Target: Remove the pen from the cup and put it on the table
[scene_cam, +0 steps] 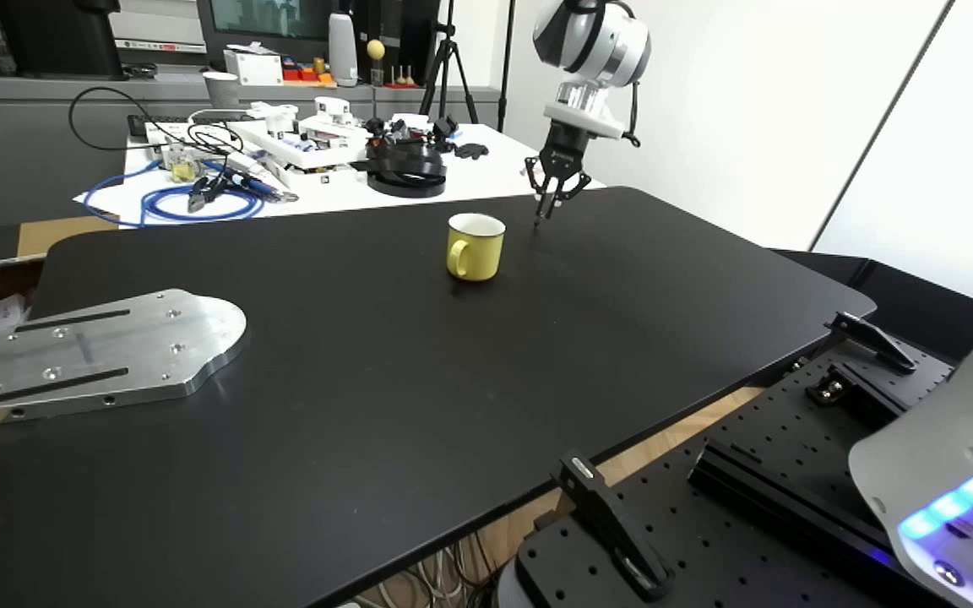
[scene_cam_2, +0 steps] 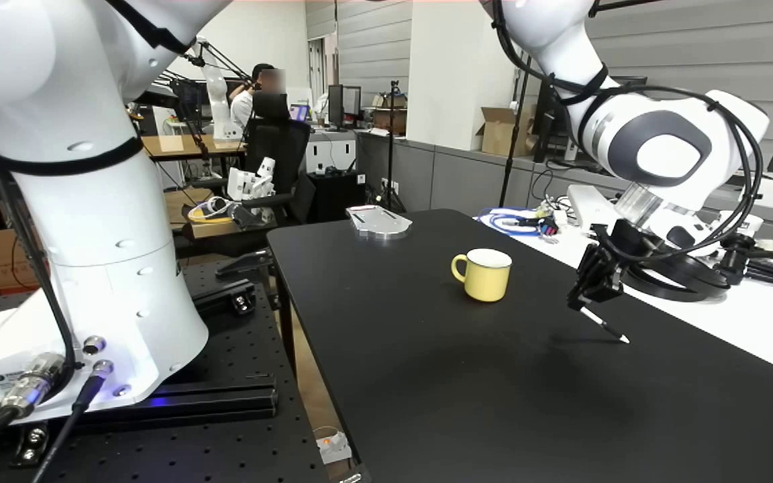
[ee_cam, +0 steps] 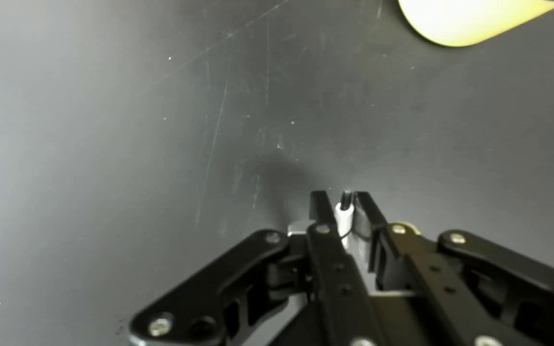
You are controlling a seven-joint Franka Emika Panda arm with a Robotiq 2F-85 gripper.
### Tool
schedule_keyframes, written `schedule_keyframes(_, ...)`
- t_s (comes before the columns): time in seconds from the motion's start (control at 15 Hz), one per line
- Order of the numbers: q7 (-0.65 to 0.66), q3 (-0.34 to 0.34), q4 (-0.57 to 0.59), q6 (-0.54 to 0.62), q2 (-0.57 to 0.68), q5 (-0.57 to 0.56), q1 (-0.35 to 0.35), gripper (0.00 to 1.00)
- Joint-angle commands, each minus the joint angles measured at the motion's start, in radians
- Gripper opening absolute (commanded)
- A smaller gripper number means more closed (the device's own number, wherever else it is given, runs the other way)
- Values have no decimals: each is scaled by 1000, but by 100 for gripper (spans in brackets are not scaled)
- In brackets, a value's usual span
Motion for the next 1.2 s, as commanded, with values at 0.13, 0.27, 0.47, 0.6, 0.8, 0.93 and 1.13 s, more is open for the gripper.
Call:
schedule_keyframes(0.13, 22, 1, -53, 91, 28, -65, 14, 4)
schedule_keyframes(0.27, 30, 3, -54, 94, 34, -75, 16, 41)
schedule_keyframes(0.47, 34, 9, -46, 85, 29, -76, 15, 55)
schedule_keyframes(0.6, 33, 14, -40, 78, 21, -71, 14, 69)
schedule_keyframes(0.8, 33, 22, -35, 73, 5, -67, 12, 89)
schedule_keyframes(0.93, 35, 25, -36, 71, -5, -66, 12, 99)
schedule_keyframes(1.13, 37, 27, -39, 70, -14, -66, 14, 100)
